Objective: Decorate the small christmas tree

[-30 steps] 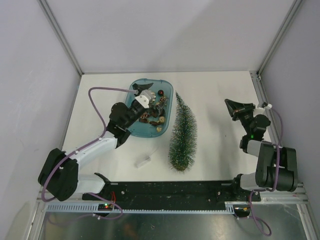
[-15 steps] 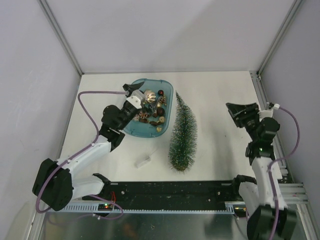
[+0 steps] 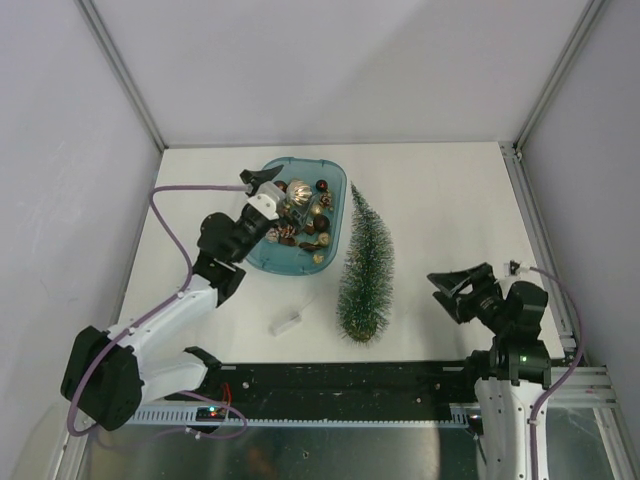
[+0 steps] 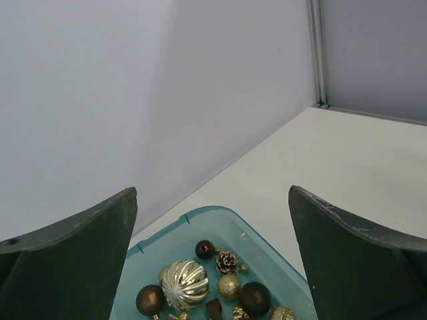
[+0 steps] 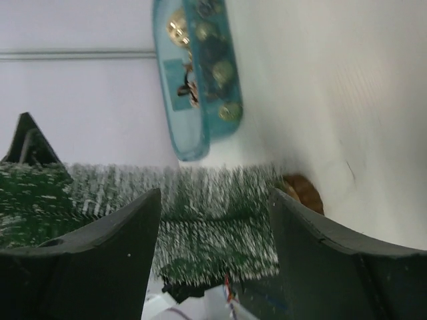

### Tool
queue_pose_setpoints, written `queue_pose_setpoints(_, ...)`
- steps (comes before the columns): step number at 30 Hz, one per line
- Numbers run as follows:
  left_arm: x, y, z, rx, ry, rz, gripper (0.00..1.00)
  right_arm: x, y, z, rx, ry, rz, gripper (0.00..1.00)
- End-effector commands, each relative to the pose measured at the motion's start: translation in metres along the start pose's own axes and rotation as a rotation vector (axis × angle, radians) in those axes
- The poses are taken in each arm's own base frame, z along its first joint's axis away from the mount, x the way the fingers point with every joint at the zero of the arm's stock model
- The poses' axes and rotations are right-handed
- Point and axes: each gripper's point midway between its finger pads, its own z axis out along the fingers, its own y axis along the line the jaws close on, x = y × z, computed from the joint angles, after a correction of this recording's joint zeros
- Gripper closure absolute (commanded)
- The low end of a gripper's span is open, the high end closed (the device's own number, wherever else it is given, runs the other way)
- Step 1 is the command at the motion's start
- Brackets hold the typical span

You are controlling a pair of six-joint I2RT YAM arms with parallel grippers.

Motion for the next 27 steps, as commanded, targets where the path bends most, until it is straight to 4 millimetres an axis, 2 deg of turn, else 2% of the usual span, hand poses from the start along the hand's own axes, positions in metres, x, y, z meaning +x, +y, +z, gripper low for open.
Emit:
queue_pose_setpoints(1, -0.012, 0.006, -0.006, -0.014, -0.034, 0.024, 0.0, 0.042, -0.022, -0.023, 0.121, 0.165, 0.121, 0.32)
queue_pose_setpoints(4, -0.013, 0.003, -0.007, -0.002, -0.036, 0.025, 0.0, 0.055, -0.034, -0.03, 0.175, 0.224, 0.152, 0.32)
queue_pose_setpoints(7, -0.015, 0.004, -0.006, 0.0, -0.04, 0.027, 0.0, 0.06, -0.047, -0.03, 0.231, 0.243, 0.162, 0.33)
queue_pose_setpoints(14, -0.017, 0.004, -0.006, 0.001, -0.045, 0.03, 0.0, 0.051, -0.074, 0.001, 0.227, 0.182, 0.239, 0.37)
queue_pose_setpoints(22, -0.022, 0.005, -0.007, 0.0, -0.054, 0.039, 0.0, 0.054, -0.071, 0.036, 0.188, 0.182, 0.229, 0.38)
queue_pose_setpoints(27, -0.021, 0.004, -0.008, 0.003, -0.054, 0.038, 0.0, 0.052, -0.066, 0.049, 0.172, 0.172, 0.219, 0.41)
